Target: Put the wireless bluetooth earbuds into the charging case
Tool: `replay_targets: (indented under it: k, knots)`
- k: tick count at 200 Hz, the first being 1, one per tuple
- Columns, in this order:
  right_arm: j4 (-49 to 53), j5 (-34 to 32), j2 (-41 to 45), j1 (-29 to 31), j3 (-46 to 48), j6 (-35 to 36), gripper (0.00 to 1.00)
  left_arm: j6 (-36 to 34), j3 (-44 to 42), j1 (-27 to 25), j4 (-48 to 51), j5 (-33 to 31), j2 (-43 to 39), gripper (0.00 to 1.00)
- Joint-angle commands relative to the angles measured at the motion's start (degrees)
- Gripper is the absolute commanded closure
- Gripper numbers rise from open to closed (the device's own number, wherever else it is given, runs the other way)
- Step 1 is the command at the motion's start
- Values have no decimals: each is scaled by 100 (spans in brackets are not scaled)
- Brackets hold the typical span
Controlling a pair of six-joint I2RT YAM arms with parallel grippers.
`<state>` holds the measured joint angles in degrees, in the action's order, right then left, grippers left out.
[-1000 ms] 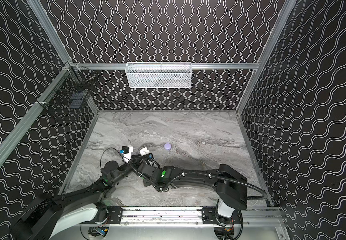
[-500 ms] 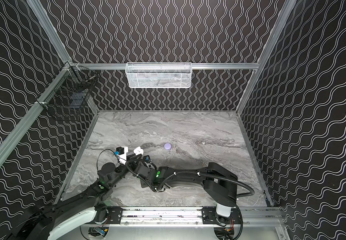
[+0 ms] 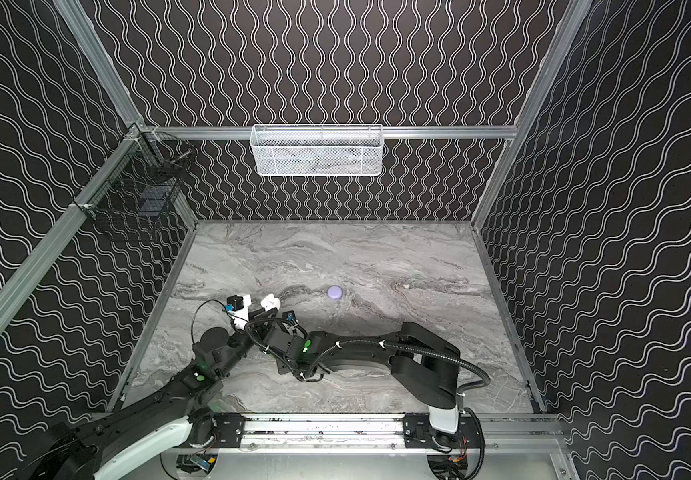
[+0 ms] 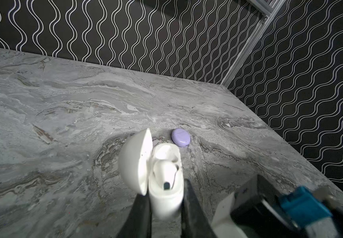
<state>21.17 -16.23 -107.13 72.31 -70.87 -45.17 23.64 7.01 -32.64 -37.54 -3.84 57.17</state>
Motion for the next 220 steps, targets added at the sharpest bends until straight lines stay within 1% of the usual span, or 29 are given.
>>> replay_targets:
  k: [1,42,46,90,143,189,220]
  knots:
    - [190,-21,-94,7,-59,-2,51,-18,-33,11,-67,-82,-4,100]
    - [177,24,-124,7,-22,-25,51,-16,-33,10,-68,-73,-22,100]
    - [182,23,-283,2,-36,-20,51,-28,-33,8,-72,-66,-14,100]
    - [317,6,-556,8,-198,34,50,-26,-24,12,-93,-39,40,100]
    - [374,-38,-591,-10,-155,13,52,-34,-15,12,-145,5,97,100]
    - [481,-95,-583,-48,-146,98,61,-35,-6,10,-153,31,137,100]
    - [496,-109,-528,-62,-111,141,64,-34,3,11,-141,23,133,100]
